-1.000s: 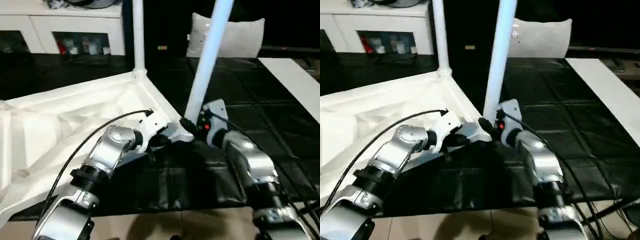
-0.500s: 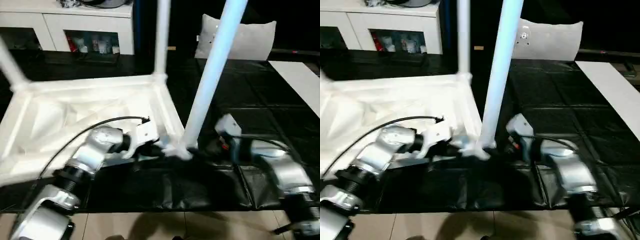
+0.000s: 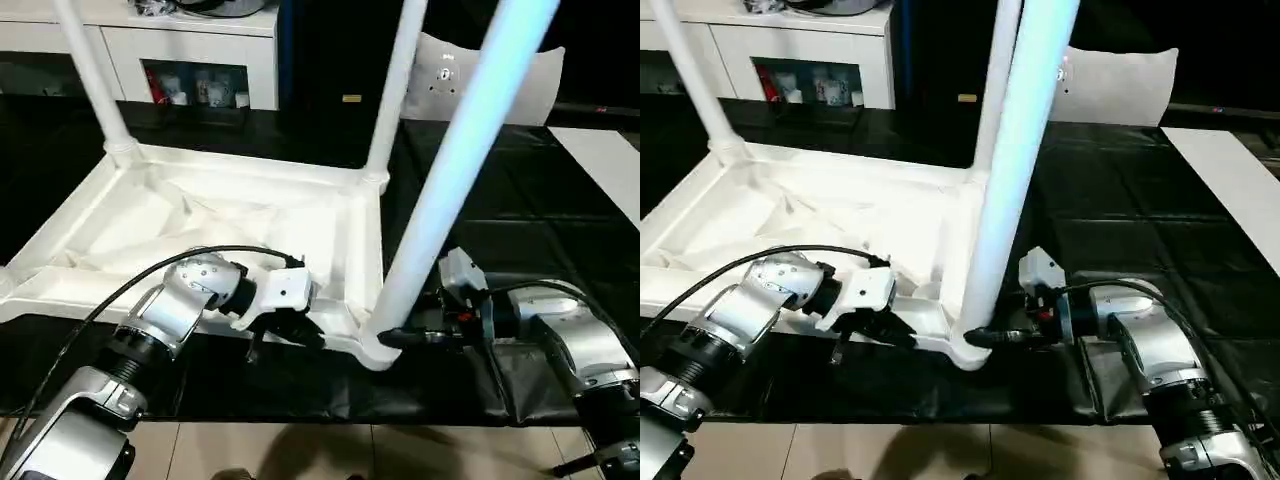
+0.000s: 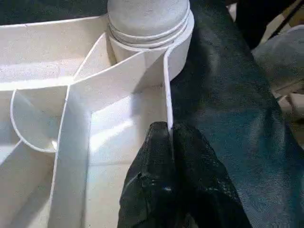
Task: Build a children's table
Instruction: Rotate leg to tighten
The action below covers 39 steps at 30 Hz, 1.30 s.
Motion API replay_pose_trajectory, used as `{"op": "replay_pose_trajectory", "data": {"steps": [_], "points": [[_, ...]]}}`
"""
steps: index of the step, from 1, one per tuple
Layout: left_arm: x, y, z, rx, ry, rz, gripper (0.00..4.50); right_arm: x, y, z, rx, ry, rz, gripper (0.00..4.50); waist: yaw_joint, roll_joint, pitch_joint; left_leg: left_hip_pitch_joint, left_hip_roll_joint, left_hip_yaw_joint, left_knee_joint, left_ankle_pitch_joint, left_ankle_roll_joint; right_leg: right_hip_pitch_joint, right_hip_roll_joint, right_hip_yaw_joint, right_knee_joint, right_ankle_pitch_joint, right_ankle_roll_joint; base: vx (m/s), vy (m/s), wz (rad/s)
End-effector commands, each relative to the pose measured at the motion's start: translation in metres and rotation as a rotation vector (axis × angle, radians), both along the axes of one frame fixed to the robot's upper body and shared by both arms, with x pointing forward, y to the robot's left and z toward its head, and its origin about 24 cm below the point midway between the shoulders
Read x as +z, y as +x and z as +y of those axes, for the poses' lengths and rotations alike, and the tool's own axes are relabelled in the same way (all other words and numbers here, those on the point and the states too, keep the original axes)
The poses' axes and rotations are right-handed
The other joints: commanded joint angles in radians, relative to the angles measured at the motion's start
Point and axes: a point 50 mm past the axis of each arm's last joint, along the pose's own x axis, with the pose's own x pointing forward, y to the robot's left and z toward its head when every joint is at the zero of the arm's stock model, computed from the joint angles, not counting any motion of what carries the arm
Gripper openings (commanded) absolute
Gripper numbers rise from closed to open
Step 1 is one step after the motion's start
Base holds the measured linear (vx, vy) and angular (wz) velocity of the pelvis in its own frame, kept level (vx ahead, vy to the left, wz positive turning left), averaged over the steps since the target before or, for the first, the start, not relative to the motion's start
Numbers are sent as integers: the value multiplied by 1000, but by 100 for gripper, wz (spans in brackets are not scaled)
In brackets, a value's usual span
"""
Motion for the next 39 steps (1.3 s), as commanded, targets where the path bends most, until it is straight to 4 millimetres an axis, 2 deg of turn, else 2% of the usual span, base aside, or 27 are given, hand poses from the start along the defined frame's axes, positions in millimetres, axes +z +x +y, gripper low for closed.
{"op": "replay_pose_trajectory", "data": {"steps": [1, 7, 9, 11, 12, 13, 14, 15, 16, 17, 18, 19, 21, 23, 24, 25, 27, 30, 31, 32, 33, 34, 35, 37, 38, 39], "points": [[-2, -5, -11, -113, 39, 6, 0, 7, -2, 3, 55, 22, 17, 206, -1, 0, -65, -7, 46, -9, -62, -114, 77, 61, -89, 60, -82, -350, -126, 0, 0, 0], [-4, -5, -10, -108, 31, 13, 0, 5, -7, 4, 70, 44, 57, 196, 3, 0, -64, -5, 47, -9, -63, -115, 70, 60, -90, 59, -84, -369, -115, 0, 0, 0], [-3, -4, -12, -47, -8, 30, 0, 4, -7, 11, 16, 63, 51, 195, 5, 3, -65, -5, 47, -9, -63, -115, 66, 59, -91, 59, -85, -372, -113, 0, 0, 0], [-3, -4, -12, -47, -8, 30, 0, 4, -7, 11, 16, 63, 51, 195, 3, 0, -63, -5, 44, -9, -63, -127, 62, 59, -90, 58, -89, -396, -105, 0, 0, 0], [-2, -3, -15, -4, -34, 36, 0, 1, -3, 16, -47, 57, 41, 195, 3, 0, -63, -4, 43, -9, -63, -131, 61, 58, -90, 57, -92, -419, -96, 0, 0, 0], [0, -2, -19, 50, -68, 42, 0, -3, 3, 22, -144, 39, 27, 195, 0, 2, -61, -2, 46, -11, -66, -132, 45, 54, -91, 57, -91, -423, -99, 0, 0, 0], [3, 1, -25, 127, -114, 47, 0, -10, 13, 31, -300, 0, 10, 195, -4, 1, -58, -3, 42, -11, -66, -140, 42, 53, -90, 55, -95, -443, -91, 0, 0, 0], [3, 2, -28, 161, -127, 50, 0, -13, 19, 35, -377, -14, 15, 195, -12, 0, -57, -3, 38, -13, -67, -153, 23, 51, -90, 50, -99, -485, -80, 0, 0, 0], [3, 3, -29, 175, -131, 52, 0, -14, 21, 37, -414, -21, 24, 195, -20, -1, -58, -7, 36, -16, -67, -158, 12, 57, -90, 47, -98, -506, -68, 0, 0, 0], [3, 3, -29, 175, -131, 52, 0, -14, 21, 37, -414, -21, 24, 194, -31, 0, -59, -8, 32, -19, -67, -165, 7, 58, -90, 43, -106, -541, -45, 0, 0, 0], [4, 6, -37, 246, -151, 43, 0, -17, 30, 44, -539, -39, 40, 193, -40, 1, -58, -4, 32, -18, -65, -176, 16, 55, -91, 45, -113, -551, -36, 0, 0, 0], [4, 7, -39, 267, -157, 39, 0, -17, 33, 46, -571, -45, 41, 193, -51, 0, -58, -5, 35, -18, -65, -178, 21, 52, -89, 46, -110, -533, -52, 0, 0, 0], [5, 12, -48, 362, -178, 24, 0, -20, 42, 54, -704, -68, 53, 193, -67, -1, -59, -12, 36, -22, -65, -179, 9, 55, -89, 43, -105, -525, -60, 0, 0, 0], [4, 15, -52, 414, -186, 14, 0, -21, 45, 59, -755, -74, 56, 193, -72, -2, -58, -3, 26, -17, -58, -190, 25, 48, -89, 43, -119, -561, -47, 0, 0, 0], [4, 18, -56, 459, -188, 0, 0, -21, 47, 63, -789, -71, 52, 193, -73, -2, -58, -5, 27, -17, -59, -186, 30, 49, -90, 45, -117, -556, -46, 0, 0, 0], [4, 20, -59, 490, -184, -14, 0, -20, 49, 66, -815, -58, 45, 193, -74, 0, -60, -4, 31, -16, -60, -178, 34, 46, -90, 48, -114, -533, -55, 0, 0, 0], [5, 22, -61, 524, -184, -28, 0, -19, 50, 68, -827, -37, 35, 247, -74, -2, -61, -6, 34, -16, -62, -170, 41, 48, -89, 50, -108, -491, -67, 0, 0, 0], [5, 23, -61, 552, -165, -51, 0, -16, 49, 69, -828, 9, 20, 264, -70, 1, -63, -6, 37, -15, -63, -153, 49, 49, -90, 55, -103, -437, -91, 0, 0, 0], [4, 23, -61, 549, -160, -54, 0, -16, 48, 69, -823, 15, 19, 271, -64, 1, -65, -6, 41, -15, -63, -135, 53, 52, -91, 59, -95, -388, -106, 0, 0, 0], [3, 23, -56, 532, -144, -67, 0, -14, 45, 65, -785, 36, 4, 294, -59, 2, -65, -11, 42, -15, -64, -118, 58, 56, -90, 60, -87, -339, -117, 0, 0, 0], [3, 23, -54, 528, -140, -72, 0, -13, 44, 63, -770, 38, -3, 301, -59, 2, -65, -11, 42, -15, -64, -118, 58, 56, -90, 60, -87, -339, -117, 0, 0, 0], [2, 23, -51, 521, -131, -75, 0, -13, 41, 59, -738, 37, -19, 304, -53, 2, -68, -10, 44, -13, -62, -103, 67, 59, -91, 63, -80, -280, -134, 0, 0, 0], [2, 23, -47, 505, -123, -85, 0, -12, 39, 54, -703, 37, -30, 304, -51, 3, -70, -14, 43, -14, -61, -81, 74, 64, -92, 64, -72, -235, -148, 0, 0, 0], [0, 22, -41, 479, -105, -86, 0, -11, 32, 45, -631, 41, -40, 329, -49, 3, -72, -13, 43, -13, -60, -63, 82, 65, -91, 64, -69, -194, -162, 0, 0, 0], [0, 21, -37, 444, -96, -92, 0, -10, 29, 38, -594, 42, -51, 341, -40, 4, -71, -12, 44, -12, -58, -54, 99, 67, -92, 65, -67, -160, -171, 0, 0, 0], [0, 21, -37, 444, -96, -92, 0, -10, 29, 38, -594, 42, -51, 347, -42, 4, -71, -15, 44, -11, -58, -54, 103, 67, -91, 66, -64, -153, -176, 0, 0, 0]]}}
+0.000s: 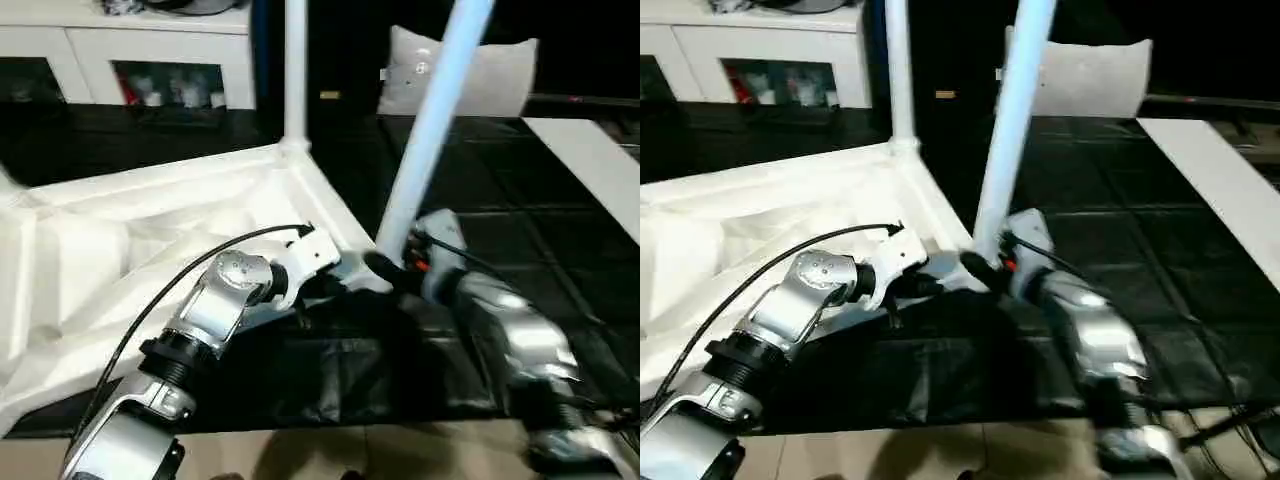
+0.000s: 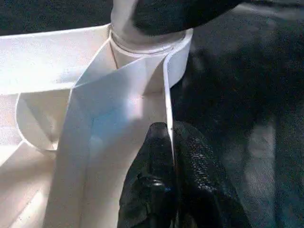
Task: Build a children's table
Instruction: Rotate leg to tighten
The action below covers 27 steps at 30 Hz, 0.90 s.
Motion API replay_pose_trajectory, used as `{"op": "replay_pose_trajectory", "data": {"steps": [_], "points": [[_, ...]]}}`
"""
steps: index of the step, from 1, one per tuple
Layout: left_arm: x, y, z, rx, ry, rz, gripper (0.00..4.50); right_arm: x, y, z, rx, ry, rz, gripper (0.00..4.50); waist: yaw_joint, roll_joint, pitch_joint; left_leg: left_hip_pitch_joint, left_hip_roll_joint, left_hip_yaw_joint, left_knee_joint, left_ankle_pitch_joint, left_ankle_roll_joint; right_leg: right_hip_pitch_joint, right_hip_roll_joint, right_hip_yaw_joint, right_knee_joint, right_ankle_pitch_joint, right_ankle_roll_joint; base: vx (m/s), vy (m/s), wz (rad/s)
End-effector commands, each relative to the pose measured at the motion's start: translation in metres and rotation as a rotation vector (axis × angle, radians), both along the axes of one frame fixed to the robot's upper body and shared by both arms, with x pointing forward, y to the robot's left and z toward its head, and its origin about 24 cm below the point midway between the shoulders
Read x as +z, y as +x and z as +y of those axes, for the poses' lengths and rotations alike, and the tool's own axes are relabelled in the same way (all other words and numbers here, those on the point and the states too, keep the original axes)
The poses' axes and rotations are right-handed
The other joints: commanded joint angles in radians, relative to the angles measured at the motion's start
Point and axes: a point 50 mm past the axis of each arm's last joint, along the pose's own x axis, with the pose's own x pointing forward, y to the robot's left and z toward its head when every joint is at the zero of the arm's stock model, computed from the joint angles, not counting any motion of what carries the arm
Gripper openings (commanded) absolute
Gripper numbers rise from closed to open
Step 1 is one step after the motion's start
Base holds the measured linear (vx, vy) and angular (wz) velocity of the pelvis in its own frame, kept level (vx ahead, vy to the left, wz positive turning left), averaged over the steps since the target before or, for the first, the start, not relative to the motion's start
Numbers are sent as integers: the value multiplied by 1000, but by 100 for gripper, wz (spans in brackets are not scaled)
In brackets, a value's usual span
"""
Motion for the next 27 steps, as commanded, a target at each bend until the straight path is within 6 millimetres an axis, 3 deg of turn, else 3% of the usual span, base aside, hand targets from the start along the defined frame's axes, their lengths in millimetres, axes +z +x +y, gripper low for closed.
{"op": "replay_pose_trajectory", "data": {"steps": [1, 5, 9, 14, 19, 27], "points": [[2, -4, -4, -90, 14, -21, 0, 3, -7, 8, 129, 31, -14, 347, 4, 6, -69, -9, 44, -11, -58, -55, 98, 69, -93, 66, -65, -161, -173, 0, 0, 0], [2, -8, 14, -236, 78, 3, 0, 11, -16, -25, 288, -62, -21, 361, 12, 6, -63, -6, 44, -11, -61, -109, 85, 68, -91, 63, -78, -268, -151, 0, 0, 0], [3, -16, 20, -380, 102, 28, 0, 18, -24, -36, 435, -72, -6, 361, 14, 4, -61, -3, 44, -11, -61, -135, 76, 67, -93, 64, -84, -331, -134, 0, 0, 0], [4, -24, 24, -517, 137, 71, 0, 21, -30, -36, 576, -53, 29, 322, 21, 2, -62, -3, 47, -10, -61, -121, 80, 65, -93, 63, -78, -314, -149, 0, 0, 0], [5, -27, 22, -596, 147, 77, 0, 20, -30, -31, 631, -34, 45, 268, 39, 2, -65, 0, 52, -8, -61, -103, 74, 63, -94, 64, -72, -279, -161, 0, 0, 0], [9, -27, 16, -645, 144, 75, 0, 18, -37, -19, 734, 22, 95, 200, 42, 1, -64, -2, 48, -8, -60, -104, 59, 66, -94, 63, -75, -310, -141, 0, 0, 0]]}}
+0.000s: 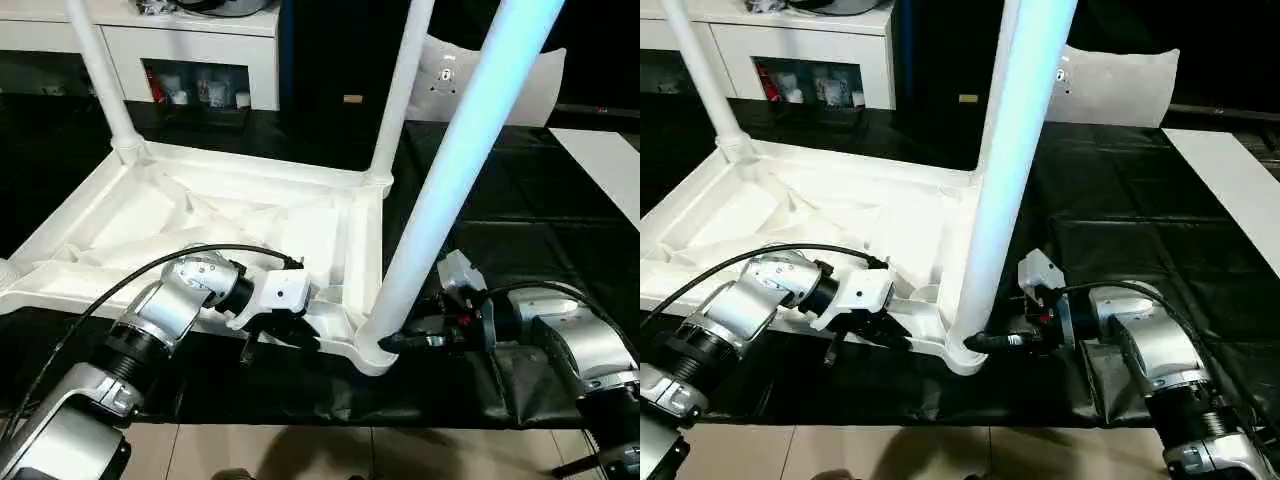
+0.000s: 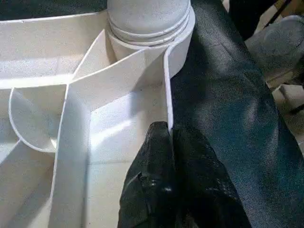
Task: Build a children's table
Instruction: Rotate leg to tighten
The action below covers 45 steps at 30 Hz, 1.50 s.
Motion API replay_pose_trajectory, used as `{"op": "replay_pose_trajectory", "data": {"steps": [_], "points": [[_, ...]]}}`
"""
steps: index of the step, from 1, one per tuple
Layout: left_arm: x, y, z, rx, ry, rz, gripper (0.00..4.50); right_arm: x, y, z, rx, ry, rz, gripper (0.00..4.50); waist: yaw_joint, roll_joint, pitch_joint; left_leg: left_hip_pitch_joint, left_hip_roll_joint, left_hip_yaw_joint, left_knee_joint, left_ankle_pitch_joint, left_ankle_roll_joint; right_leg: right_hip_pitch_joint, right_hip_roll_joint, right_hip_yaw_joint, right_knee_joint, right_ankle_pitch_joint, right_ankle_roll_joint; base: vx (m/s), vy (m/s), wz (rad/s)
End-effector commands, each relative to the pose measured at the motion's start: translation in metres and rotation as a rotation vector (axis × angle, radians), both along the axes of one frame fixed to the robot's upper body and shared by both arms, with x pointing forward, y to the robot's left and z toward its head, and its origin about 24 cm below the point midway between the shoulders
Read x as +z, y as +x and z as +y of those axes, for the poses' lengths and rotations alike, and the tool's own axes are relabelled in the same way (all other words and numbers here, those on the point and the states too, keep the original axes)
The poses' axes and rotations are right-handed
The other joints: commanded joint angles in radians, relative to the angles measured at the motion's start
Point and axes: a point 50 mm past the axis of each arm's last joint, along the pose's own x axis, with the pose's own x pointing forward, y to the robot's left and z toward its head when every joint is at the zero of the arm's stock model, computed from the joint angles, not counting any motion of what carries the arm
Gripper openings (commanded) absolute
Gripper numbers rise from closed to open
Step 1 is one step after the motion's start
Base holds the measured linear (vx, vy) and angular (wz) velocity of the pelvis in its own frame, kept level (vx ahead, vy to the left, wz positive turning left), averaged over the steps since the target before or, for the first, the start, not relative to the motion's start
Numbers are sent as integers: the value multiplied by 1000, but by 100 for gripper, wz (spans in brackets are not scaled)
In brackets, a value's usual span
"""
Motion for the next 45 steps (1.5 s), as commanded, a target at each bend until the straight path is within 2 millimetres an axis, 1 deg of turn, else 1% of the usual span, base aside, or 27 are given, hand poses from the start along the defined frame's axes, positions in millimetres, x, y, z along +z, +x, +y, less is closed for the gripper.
{"op": "replay_pose_trajectory", "data": {"steps": [1, 8, 12, 13, 14, 15, 16, 17, 18, 19, 20, 21, 23, 24, 25, 27, 28, 29, 30, 31, 32, 37, 38, 41, 42, 44, 45], "points": [[2, -4, -14, -111, 21, -7, 0, 7, 0, 4, 42, 20, -1, 198, -2, 1, -64, -5, 48, -9, -64, -103, 60, 61, -93, 62, -77, -314, -142, 0, 0, 0], [2, 1, -14, 17, -62, 37, 0, 5, -5, 7, 42, 42, 20, 193, 3, 2, -66, -5, 48, -9, -64, -94, 60, 61, -93, 62, -74, -292, -148, 0, 0, 0], [2, 4, -18, 132, -117, 43, 0, 1, -1, 11, -72, 40, 8, 193, 1, -1, -64, -5, 47, -9, -64, -99, 53, 60, -94, 62, -77, -311, -141, 0, 0, 0], [2, 5, -23, 208, -150, 45, 0, -4, 6, 19, -191, 32, -6, 193, -3, 1, -62, -4, 44, -10, -65, -116, 44, 60, -94, 60, -84, -376, -119, 0, 0, 0], [2, 5, -24, 232, -160, 46, 0, -6, 9, 22, -234, 30, -10, 193, -8, 1, -59, -3, 42, -11, -66, -129, 34, 56, -93, 56, -90, -416, -106, 0, 0, 0], [2, 7, -31, 295, -184, 37, 0, -9, 16, 31, -329, 35, -14, 192, -13, -4, -59, -4, 39, -11, -66, -132, 30, 56, -92, 55, -93, -438, -96, 0, 0, 0], [1, 8, -33, 325, -194, 33, 0, -11, 20, 35, -371, 36, -14, 191, -24, -2, -58, -10, 38, -15, -68, -130, 18, 59, -93, 51, -94, -463, -85, 0, 0, 0], [1, 9, -39, 369, -206, 25, 0, -13, 27, 44, -465, 35, -14, 191, -30, -1, -59, -11, 37, -17, -68, -135, 13, 60, -93, 49, -97, -478, -76, 0, 0, 0], [1, 9, -39, 372, -206, 24, 0, -14, 28, 45, -472, 34, -13, 191, -45, -2, -59, -10, 35, -18, -67, -139, 8, 58, -92, 48, -100, -487, -69, 0, 0, 0], [1, 9, -42, 385, -206, 21, 0, -14, 29, 47, -498, 33, -11, 191, -53, -3, -61, -12, 34, -18, -65, -140, 17, 61, -92, 50, -100, -480, -66, 0, 0, 0], [2, 14, -51, 463, -220, 6, 0, -17, 36, 57, -584, 22, -1, 190, -59, -2, -61, -11, 32, -16, -63, -133, 28, 57, -91, 52, -100, -467, -74, 0, 0, 0], [2, 16, -55, 494, -225, 0, 0, -18, 39, 61, -621, 19, 3, 189, -63, 0, -61, -11, 33, -15, -62, -132, 28, 55, -90, 53, -98, -458, -83, 0, 0, 0], [3, 20, -63, 559, -235, -20, 0, -20, 45, 68, -703, 10, 9, 189, -68, -3, -61, -8, 31, -13, -60, -133, 34, 52, -89, 52, -102, -467, -86, 0, 0, 0], [4, 21, -66, 580, -233, -31, 0, -22, 47, 69, -741, -7, -1, 189, -67, 1, -60, -5, 31, -12, -60, -135, 36, 49, -89, 52, -104, -474, -85, 0, 0, 0], [4, 23, -69, 607, -232, -47, 0, -23, 50, 71, -780, -25, -5, 189, -65, 0, -62, -7, 31, -13, -61, -125, 43, 53, -89, 54, -102, -455, -83, 0, 0, 0], [3, 25, -72, 636, -222, -68, 0, -25, 54, 72, -838, -59, -31, 189, -66, 3, -64, -9, 35, -14, -63, -110, 43, 52, -88, 55, -95, -405, -95, 0, 0, 0], [3, 25, -73, 642, -216, -77, 0, -24, 55, 72, -850, -50, -43, 223, -67, 2, -64, -10, 34, -13, -63, -107, 46, 53, -88, 57, -93, -389, -99, 0, 0, 0], [2, 25, -72, 640, -210, -81, 0, -22, 54, 70, -838, -30, -57, 244, -65, 5, -64, -9, 37, -13, -64, -106, 49, 53, -89, 58, -91, -361, -109, 0, 0, 0], [2, 24, -72, 638, -208, -81, 0, -22, 54, 70, -833, -25, -60, 258, -64, 5, -66, -10, 38, -14, -64, -100, 53, 57, -89, 60, -86, -329, -121, 0, 0, 0], [1, 24, -68, 630, -199, -86, 0, -21, 50, 68, -797, -2, -64, 258, -62, 4, -65, -10, 39, -13, -64, -101, 58, 57, -89, 61, -84, -309, -129, 0, 0, 0], [1, 24, -64, 624, -192, -90, 0, -20, 48, 65, -777, 7, -71, 278, -59, 5, -65, -8, 40, -12, -64, -103, 61, 57, -90, 62, -84, -303, -132, 0, 0, 0], [-1, 26, -47, 595, -156, -122, 0, -17, 41, 45, -698, 27, -106, 314, -53, 3, -67, -12, 41, -11, -62, -82, 82, 63, -92, 65, -74, -234, -161, 0, 0, 0], [-2, 25, -39, 548, -132, -128, 0, -14, 37, 35, -621, 28, -117, 314, -51, 4, -68, -11, 41, -12, -63, -84, 84, 64, -93, 64, -75, -235, -160, 0, 0, 0], [-3, 24, -35, 522, -116, -128, 0, -13, 34, 29, -576, 23, -121, 351, -49, 3, -65, -12, 43, -10, -63, -95, 93, 63, -92, 64, -75, -241, -164, 0, 0, 0], [-6, 22, -27, 474, -87, -126, 0, -10, 30, 17, -499, 3, -119, 351, -47, 6, -63, -11, 42, -11, -63, -107, 88, 62, -93, 62, -80, -270, -160, 0, 0, 0], [-8, 17, -21, 379, -77, -120, 0, -6, 26, 6, -431, -28, -129, 372, -43, 1, -62, -11, 41, -12, -62, -120, 93, 64, -93, 62, -86, -310, -140, 0, 0, 0], [-8, 15, -20, 350, -79, -115, 0, -6, 25, 4, -416, -36, -133, 384, -41, 2, -61, -10, 42, -11, -63, -120, 91, 61, -93, 63, -86, -323, -135, 0, 0, 0]]}}
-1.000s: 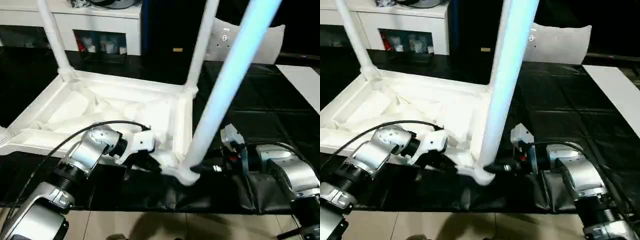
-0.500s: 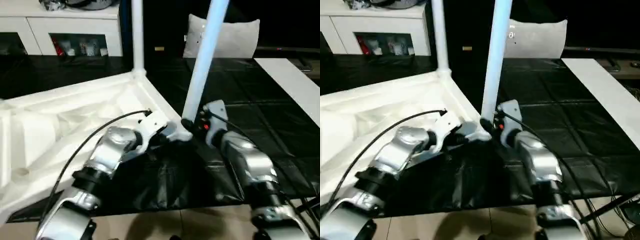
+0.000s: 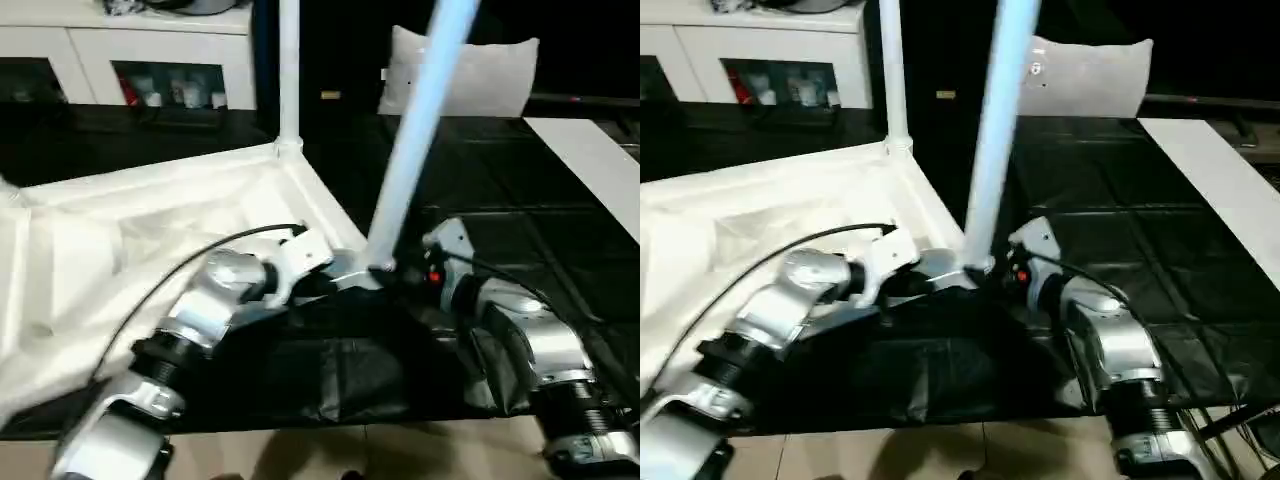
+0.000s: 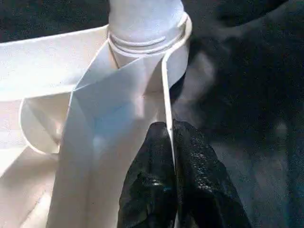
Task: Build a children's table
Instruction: Rotate leg to tighten
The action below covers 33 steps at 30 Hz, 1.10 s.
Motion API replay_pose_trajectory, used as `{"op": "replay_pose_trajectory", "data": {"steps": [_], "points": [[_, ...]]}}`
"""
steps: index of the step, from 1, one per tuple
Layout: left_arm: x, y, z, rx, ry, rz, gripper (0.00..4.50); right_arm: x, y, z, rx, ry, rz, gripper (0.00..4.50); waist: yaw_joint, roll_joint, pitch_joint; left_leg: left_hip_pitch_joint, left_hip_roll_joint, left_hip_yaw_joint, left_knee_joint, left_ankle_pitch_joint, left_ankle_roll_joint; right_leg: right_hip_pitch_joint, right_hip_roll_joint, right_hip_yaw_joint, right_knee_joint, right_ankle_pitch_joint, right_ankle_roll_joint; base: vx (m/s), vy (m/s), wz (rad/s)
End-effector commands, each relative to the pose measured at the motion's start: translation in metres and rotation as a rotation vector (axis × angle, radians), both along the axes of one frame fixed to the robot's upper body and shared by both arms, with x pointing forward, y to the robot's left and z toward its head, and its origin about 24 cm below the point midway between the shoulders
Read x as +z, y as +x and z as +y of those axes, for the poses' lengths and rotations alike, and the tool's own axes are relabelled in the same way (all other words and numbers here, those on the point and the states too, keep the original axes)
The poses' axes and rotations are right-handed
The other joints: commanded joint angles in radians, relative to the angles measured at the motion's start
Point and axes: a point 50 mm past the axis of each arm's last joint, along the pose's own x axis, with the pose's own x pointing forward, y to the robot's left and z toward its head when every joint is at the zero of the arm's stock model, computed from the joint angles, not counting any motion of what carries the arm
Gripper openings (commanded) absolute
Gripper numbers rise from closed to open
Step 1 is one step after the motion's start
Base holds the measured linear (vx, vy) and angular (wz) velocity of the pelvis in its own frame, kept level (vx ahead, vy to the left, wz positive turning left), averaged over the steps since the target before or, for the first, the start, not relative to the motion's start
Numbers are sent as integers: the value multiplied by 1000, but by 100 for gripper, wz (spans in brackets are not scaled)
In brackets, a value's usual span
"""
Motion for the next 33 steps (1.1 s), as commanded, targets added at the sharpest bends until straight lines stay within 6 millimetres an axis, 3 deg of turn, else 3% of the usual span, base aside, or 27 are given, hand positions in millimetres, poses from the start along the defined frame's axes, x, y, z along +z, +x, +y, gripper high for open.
{"op": "replay_pose_trajectory", "data": {"steps": [1, 4, 5, 8, 14, 18, 23, 29, 33], "points": [[-3, -11, -8, -167, 17, 26, 0, 9, -2, -1, 86, -10, -30, 391, 5, 0, -62, -7, 43, -11, -63, -119, 86, 62, -93, 64, -85, -328, -136, 0, 0, 0], [-5, -14, -3, -231, 61, 37, 0, 11, -5, -6, 167, -19, -2, 396, 13, 2, -63, -1, 46, -10, -63, -119, 79, 58, -92, 64, -81, -312, -149, 0, 0, 0], [-5, -15, -2, -259, 73, 41, 0, 11, -7, -7, 207, -18, 7, 372, 15, 2, -63, -2, 47, -10, -64, -120, 82, 61, -93, 65, -78, -297, -156, 0, 0, 0], [-3, -20, 0, -365, 90, 66, 0, 12, -11, -7, 297, -2, 38, 363, 22, -4, -64, -4, 48, -9, -63, -108, 85, 62, -94, 65, -73, -274, -166, 0, 0, 0], [0, -25, 0, -495, 109, 94, 0, 12, -18, -1, 414, 29, 82, 299, 39, -1, -64, -3, 52, -7, -63, -101, 76, 61, -94, 65, -72, -279, -162, 0, 0, 0], [0, -25, -1, -530, 129, 88, 0, 9, -21, 1, 432, 35, 104, 256, 41, 2, -64, -2, 50, -8, -64, -118, 64, 60, -94, 64, -74, -292, -158, 0, 0, 0], [-1, -25, -2, -545, 127, 93, 0, 8, -25, 3, 452, 63, 124, 217, 43, 3, -64, -2, 48, -10, -65, -111, 53, 62, -94, 63, -79, -342, -129, 0, 0, 0], [-2, -26, -3, -498, 64, 127, 0, 9, -28, 6, 436, 101, 125, 209, 45, 0, -66, -4, 49, -9, -63, -95, 58, 63, -94, 63, -73, -293, -147, 0, 0, 0], [-1, -25, -9, -359, -41, 160, 0, 4, -18, 22, 247, 93, 99, 207, 37, -1, -62, -3, 50, -10, -67, -101, 43, 61, -95, 63, -74, -316, -145, 0, 0, 0]]}}
